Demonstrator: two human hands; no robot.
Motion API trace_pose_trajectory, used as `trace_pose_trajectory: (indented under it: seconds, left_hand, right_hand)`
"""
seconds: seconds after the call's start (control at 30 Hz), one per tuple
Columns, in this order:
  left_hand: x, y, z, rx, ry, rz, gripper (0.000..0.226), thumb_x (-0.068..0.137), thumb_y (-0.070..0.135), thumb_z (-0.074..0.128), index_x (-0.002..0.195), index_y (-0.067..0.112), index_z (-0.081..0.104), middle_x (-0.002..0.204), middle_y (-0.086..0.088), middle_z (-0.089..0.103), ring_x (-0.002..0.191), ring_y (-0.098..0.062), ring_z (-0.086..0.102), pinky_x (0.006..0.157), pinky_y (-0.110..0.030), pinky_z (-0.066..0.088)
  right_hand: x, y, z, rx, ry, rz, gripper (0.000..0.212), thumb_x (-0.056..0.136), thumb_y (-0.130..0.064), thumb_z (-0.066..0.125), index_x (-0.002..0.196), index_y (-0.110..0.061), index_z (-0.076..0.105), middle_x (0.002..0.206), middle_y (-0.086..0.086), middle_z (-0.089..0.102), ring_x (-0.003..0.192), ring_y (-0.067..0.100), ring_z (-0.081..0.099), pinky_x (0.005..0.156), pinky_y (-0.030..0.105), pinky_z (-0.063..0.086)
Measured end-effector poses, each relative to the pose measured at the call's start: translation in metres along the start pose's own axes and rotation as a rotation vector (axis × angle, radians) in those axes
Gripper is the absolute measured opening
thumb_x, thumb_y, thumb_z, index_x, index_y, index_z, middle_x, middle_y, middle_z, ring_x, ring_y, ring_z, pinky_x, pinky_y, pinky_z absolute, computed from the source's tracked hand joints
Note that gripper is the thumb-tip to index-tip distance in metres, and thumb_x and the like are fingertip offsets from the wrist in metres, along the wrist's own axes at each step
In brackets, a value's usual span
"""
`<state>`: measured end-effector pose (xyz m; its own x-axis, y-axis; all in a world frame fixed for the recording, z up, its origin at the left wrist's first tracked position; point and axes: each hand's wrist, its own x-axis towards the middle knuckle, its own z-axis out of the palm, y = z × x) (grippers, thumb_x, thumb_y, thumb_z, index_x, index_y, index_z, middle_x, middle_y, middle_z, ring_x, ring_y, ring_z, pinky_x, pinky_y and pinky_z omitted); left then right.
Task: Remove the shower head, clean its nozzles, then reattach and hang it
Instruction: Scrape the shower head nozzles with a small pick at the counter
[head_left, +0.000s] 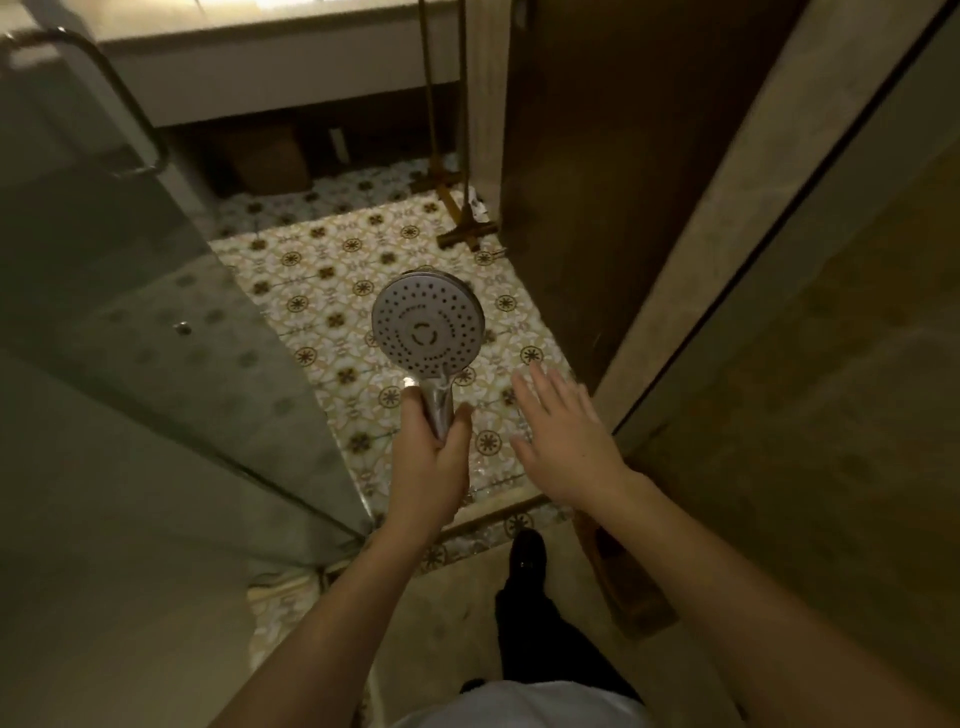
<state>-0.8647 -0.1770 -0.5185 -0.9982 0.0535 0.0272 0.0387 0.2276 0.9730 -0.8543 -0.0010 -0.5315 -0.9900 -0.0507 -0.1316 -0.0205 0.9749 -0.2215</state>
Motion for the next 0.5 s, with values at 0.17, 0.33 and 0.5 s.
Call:
trace_pose_trajectory:
  seconds: [0.17,0.33,0.5]
  left_hand:
    - [0.071,0.008,0.005,0.080,0.086,-0.061,0.022,0.098,0.028,0.060,0.087,0.030,0.041,0.076,-0.025,0.046,0.056,-0.037,0.047,0.052,-0.058,0.046]
    - [0.153,0.021,0.017,0.090,0.159,-0.103,0.025,0.099,0.024,0.061,0.084,0.033,0.044,0.075,-0.019,0.049,0.057,-0.034,0.048,0.053,-0.061,0.047]
    - [0.222,0.029,0.010,0.049,0.262,-0.143,0.020,0.096,0.030,0.063,0.087,0.030,0.045,0.076,-0.011,0.048,0.060,-0.026,0.046,0.055,-0.056,0.046]
  right_hand:
    - [0.086,0.016,-0.010,0.048,-0.029,-0.051,0.069,0.102,-0.041,0.030,0.156,-0.018,-0.006,0.164,0.004,-0.010,0.150,0.020,-0.009,0.121,0.043,-0.002]
    - [0.187,0.022,-0.048,0.139,0.004,-0.122,0.073,0.101,-0.045,0.033,0.155,-0.014,-0.006,0.164,0.002,-0.007,0.150,0.017,-0.007,0.122,0.038,0.000]
    - [0.276,0.009,-0.080,0.166,0.074,-0.220,0.077,0.099,-0.050,0.036,0.156,-0.012,-0.001,0.165,0.003,-0.002,0.150,0.016,-0.003,0.121,0.035,0.003]
